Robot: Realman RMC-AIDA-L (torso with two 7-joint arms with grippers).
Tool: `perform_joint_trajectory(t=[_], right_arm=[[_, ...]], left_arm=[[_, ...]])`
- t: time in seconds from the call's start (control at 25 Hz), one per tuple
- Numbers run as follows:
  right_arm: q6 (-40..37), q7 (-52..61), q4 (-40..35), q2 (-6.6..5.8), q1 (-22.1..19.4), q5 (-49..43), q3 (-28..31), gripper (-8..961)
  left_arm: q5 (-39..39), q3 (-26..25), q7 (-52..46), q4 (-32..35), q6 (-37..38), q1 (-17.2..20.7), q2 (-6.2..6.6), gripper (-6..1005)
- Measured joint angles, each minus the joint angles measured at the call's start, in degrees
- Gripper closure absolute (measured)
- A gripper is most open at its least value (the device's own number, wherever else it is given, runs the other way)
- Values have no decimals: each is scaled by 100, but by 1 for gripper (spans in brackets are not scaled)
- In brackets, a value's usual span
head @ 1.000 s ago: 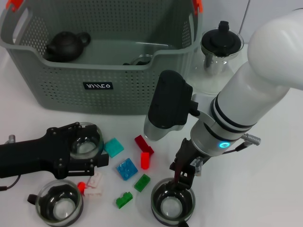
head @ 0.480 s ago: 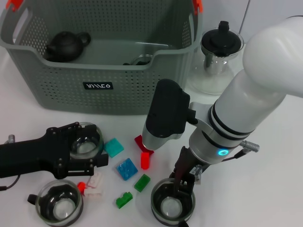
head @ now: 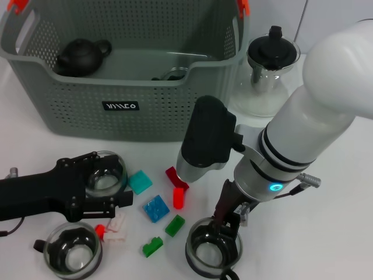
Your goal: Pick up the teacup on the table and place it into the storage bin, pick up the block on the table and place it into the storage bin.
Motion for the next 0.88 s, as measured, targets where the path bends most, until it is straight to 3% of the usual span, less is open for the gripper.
perform_joint_trajectory(t=[0.16,0.32,0.64,0.88], right_arm=[[-81,87,-110,-16,-21,-19,41,897],[-379,173,-345,-57,-127,-119,425,897],[-1883,-19,-1987,-66,-668,-388,2512,896],[-2652,-59,-2933,-99,-263,553,4401,896]], left_arm=[[0,0,0,0,31,7,10,160],[0,-80,1,1,55,25,27,161],[2,-137,54,17,68,65,31,163],[2,-140,54,23,78,47,32,165]])
